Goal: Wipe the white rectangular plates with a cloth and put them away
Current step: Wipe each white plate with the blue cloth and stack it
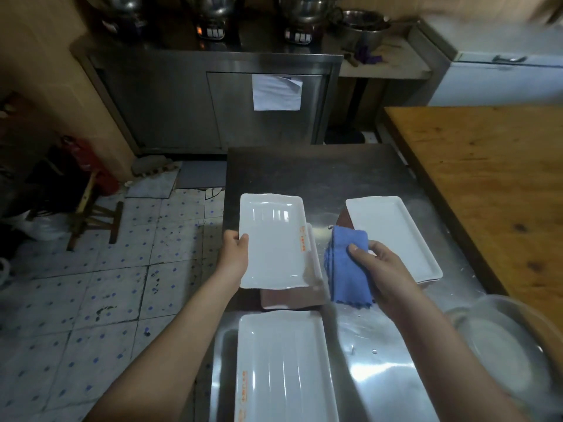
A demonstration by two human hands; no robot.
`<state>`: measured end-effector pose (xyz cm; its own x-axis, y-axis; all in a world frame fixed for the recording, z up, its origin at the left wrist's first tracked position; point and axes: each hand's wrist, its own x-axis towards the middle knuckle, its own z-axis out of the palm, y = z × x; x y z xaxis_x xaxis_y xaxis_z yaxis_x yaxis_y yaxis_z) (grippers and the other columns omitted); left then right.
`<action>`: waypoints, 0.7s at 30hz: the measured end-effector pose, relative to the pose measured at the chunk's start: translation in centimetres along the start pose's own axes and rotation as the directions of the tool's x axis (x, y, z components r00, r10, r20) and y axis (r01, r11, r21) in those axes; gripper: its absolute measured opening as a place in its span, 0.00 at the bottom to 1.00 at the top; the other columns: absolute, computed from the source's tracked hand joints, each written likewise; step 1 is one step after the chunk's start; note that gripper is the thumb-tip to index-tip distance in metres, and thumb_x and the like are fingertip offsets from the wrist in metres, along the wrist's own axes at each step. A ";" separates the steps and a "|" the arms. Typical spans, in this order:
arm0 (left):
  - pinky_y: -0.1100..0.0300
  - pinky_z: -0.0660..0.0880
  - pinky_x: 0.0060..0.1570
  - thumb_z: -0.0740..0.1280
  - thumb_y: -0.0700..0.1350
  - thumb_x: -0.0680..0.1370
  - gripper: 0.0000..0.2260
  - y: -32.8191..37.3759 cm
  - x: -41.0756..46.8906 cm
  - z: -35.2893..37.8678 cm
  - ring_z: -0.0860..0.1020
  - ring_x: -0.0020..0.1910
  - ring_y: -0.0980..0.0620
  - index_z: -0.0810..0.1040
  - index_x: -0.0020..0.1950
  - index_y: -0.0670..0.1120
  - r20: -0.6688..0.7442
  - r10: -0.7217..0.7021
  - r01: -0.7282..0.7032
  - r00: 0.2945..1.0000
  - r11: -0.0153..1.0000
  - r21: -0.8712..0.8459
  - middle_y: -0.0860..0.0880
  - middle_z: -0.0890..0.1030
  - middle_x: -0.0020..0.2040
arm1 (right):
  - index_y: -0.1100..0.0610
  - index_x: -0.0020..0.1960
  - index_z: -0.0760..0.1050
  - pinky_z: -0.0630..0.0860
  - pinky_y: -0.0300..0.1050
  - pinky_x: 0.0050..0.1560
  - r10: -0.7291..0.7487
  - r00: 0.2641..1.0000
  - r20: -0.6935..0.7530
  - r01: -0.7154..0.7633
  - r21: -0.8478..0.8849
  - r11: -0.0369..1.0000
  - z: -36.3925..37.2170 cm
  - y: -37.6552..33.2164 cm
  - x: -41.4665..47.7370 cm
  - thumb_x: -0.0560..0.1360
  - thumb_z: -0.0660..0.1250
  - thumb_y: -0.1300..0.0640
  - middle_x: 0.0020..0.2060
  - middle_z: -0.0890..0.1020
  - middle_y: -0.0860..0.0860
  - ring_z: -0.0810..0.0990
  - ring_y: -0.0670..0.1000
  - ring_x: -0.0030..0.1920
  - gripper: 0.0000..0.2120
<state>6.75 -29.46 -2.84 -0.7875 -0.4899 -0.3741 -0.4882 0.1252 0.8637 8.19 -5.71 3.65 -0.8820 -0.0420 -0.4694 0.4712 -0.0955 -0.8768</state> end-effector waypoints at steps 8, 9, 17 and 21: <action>0.56 0.75 0.42 0.60 0.50 0.80 0.14 4.3 -6.3 -0.9 0.80 0.43 0.45 0.77 0.54 0.41 0.166 -0.010 0.061 0.986 0.952 -0.301 0.43 0.81 0.46 | 0.59 0.51 0.75 0.81 0.44 0.39 -0.130 0.945 0.300 0.133 0.008 0.991 3.5 -4.6 -4.5 0.75 0.67 0.60 0.44 0.84 0.57 0.84 0.54 0.43 0.06; 0.56 0.75 0.41 0.60 0.51 0.80 0.14 4.6 -7.1 -0.9 0.79 0.41 0.45 0.77 0.52 0.41 0.196 -0.038 0.099 0.980 0.944 -0.314 0.43 0.81 0.44 | 0.59 0.50 0.75 0.81 0.45 0.41 -0.128 0.929 0.347 0.132 0.013 0.991 4.3 -4.8 -4.9 0.74 0.68 0.61 0.44 0.84 0.57 0.84 0.54 0.44 0.06; 0.50 0.79 0.43 0.57 0.56 0.80 0.15 5.1 -11.9 -2.0 0.82 0.44 0.42 0.76 0.55 0.47 0.284 -0.079 0.200 0.956 0.883 -0.425 0.42 0.83 0.47 | 0.54 0.62 0.70 0.70 0.41 0.53 -0.560 0.793 0.239 0.415 -0.886 0.209 6.5 -2.0 -5.0 0.73 0.70 0.51 0.55 0.74 0.52 0.72 0.54 0.57 0.21; 0.56 0.78 0.34 0.58 0.56 0.80 0.14 5.1 -13.3 -3.2 0.83 0.40 0.45 0.77 0.55 0.49 0.300 -0.074 0.214 0.951 0.858 -0.466 0.46 0.84 0.45 | 0.58 0.75 0.56 0.60 0.51 0.71 -0.616 0.688 0.384 0.417 -0.904 -0.098 6.6 -0.9 -6.1 0.78 0.61 0.53 0.74 0.60 0.57 0.58 0.58 0.73 0.29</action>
<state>15.90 -25.04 7.64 -0.8254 -0.2167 -0.5212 -0.4121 -0.3998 0.8188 13.11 -11.97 8.03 -0.8999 -0.3525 0.2567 -0.4069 0.8904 -0.2038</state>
